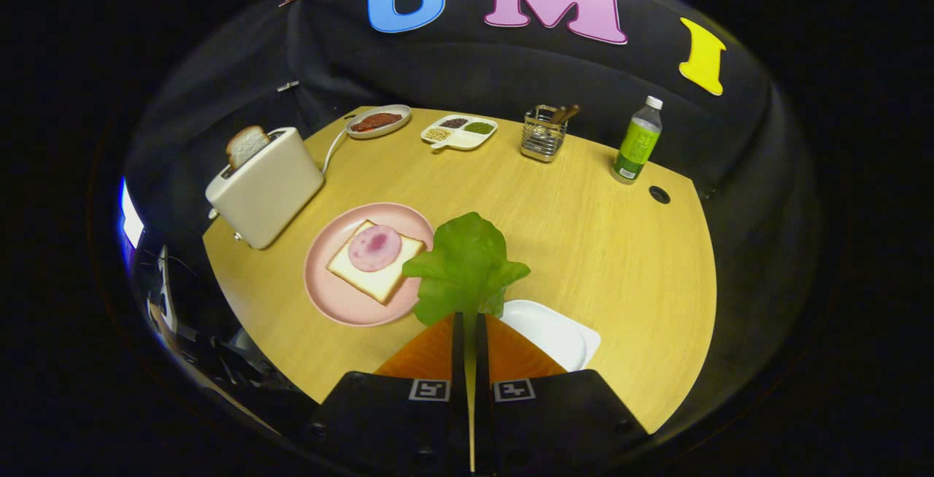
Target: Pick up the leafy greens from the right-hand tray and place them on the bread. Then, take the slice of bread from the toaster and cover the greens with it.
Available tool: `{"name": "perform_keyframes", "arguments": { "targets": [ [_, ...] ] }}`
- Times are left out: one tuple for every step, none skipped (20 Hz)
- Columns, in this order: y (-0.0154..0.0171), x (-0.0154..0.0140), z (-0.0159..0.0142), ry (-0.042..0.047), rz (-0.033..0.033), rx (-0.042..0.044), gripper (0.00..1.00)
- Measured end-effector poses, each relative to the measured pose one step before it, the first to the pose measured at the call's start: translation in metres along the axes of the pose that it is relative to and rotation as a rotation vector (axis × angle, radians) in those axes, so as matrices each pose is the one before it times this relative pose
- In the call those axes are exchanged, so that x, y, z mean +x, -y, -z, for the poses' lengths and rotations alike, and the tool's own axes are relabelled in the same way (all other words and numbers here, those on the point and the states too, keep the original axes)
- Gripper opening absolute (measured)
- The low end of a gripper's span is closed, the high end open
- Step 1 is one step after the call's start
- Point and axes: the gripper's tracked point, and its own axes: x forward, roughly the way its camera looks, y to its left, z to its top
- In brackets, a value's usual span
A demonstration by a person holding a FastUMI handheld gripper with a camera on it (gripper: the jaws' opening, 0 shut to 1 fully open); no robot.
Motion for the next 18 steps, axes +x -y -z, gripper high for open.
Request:
{"name": "perform_keyframes", "arguments": {
  "targets": [
    [-0.01009,0.00022,-0.00788,0.00833,-0.00829,-0.00236,0.07],
    [-0.01254,0.00105,-0.00725,0.01151,-0.00967,-0.00405,0.07],
    [-0.0121,0.00261,-0.0064,0.00975,-0.00924,-0.00116,0.07],
    [-0.01203,0.00293,-0.00501,0.0059,-0.01324,-0.00051,0.07],
    [-0.01261,0.00064,-0.00328,0.00075,-0.01315,-0.00167,0.07],
    [-0.01194,0.00238,-0.00345,-0.00117,-0.00855,-0.00548,0.07],
    [-0.00982,0.00436,-0.00175,-0.00313,-0.00623,-0.00894,0.07],
    [-0.00708,0.00436,-0.0025,-0.00398,-0.00493,-0.00924,0.07],
    [-0.00656,0.00354,-0.00187,-0.00385,-0.00409,-0.00559,0.07],
    [-0.00616,0.00317,-0.00217,-0.00367,-0.00746,-0.00107,0.07],
    [-0.00639,0.00395,-0.00167,-0.0031,-0.00488,0.00122,0.07],
    [-0.00363,0.00456,-0.00148,-0.00446,-0.00088,0.00024,0.07],
    [-0.00201,0.00391,-0.00114,-0.00458,-0.00031,0.00039,0.07],
    [-0.00211,0.00446,-0.00121,-0.00457,-0.00033,0.00189,0.07],
    [-0.00078,0.00377,-0.0002,-0.00756,0.00176,0.00511,0.07],
    [-0.001,0.00333,-0.0013,-0.00317,-0.00123,0.00741,0.07],
    [-0.00163,0.00417,-0.00129,-0.00087,-0.00208,0.00591,0.07],
    [-0.0008,0.00455,-0.00105,-0.00245,-0.00178,0.0037,0.07]
  ]
}}
